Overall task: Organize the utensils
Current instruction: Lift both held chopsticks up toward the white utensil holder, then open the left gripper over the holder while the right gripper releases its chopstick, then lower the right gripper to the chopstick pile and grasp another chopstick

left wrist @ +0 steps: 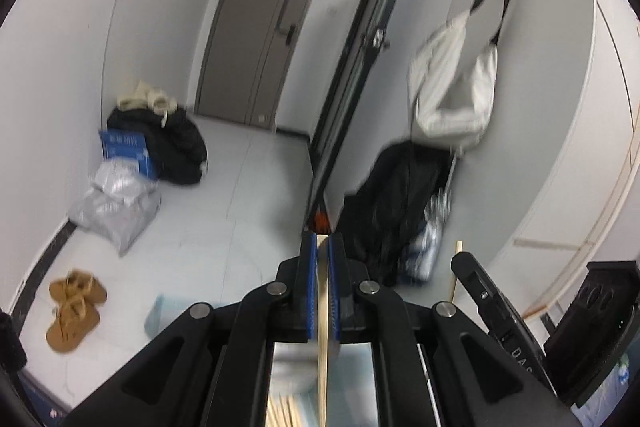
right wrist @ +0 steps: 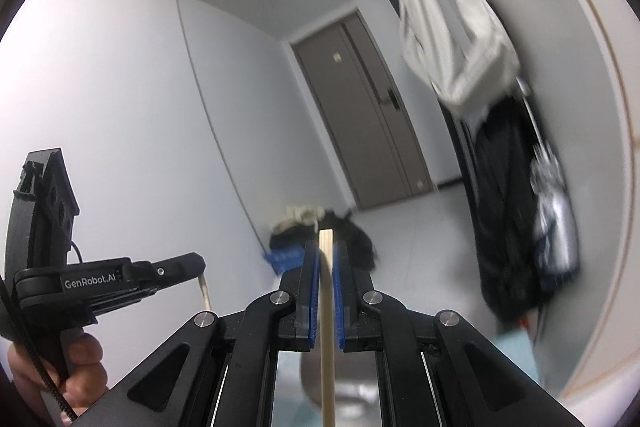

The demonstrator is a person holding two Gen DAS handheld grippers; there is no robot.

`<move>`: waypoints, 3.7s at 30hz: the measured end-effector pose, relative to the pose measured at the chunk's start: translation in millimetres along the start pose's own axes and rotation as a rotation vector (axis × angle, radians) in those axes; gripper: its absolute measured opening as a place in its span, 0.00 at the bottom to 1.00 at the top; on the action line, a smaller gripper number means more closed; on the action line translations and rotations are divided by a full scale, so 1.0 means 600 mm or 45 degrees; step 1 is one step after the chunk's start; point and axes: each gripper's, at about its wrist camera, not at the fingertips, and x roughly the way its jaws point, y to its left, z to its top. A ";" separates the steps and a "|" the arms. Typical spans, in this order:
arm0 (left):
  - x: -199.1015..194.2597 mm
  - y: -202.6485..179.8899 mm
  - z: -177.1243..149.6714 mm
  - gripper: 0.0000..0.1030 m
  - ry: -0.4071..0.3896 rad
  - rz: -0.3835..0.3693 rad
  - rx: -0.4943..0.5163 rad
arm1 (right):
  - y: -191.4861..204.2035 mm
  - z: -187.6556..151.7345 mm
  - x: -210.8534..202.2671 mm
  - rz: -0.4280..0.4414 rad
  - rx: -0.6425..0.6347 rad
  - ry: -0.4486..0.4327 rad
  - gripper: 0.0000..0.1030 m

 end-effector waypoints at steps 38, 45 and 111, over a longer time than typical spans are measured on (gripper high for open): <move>0.152 0.070 0.008 0.03 -0.169 -0.023 0.100 | -0.012 -0.042 0.235 -0.025 -0.238 -0.185 0.06; 0.144 0.073 -0.007 0.03 -0.148 -0.012 0.101 | -0.019 -0.051 0.205 0.019 -0.255 -0.138 0.06; 0.020 0.090 -0.233 0.99 0.174 0.331 -0.042 | -0.035 -0.210 -0.041 -0.162 0.029 0.639 0.92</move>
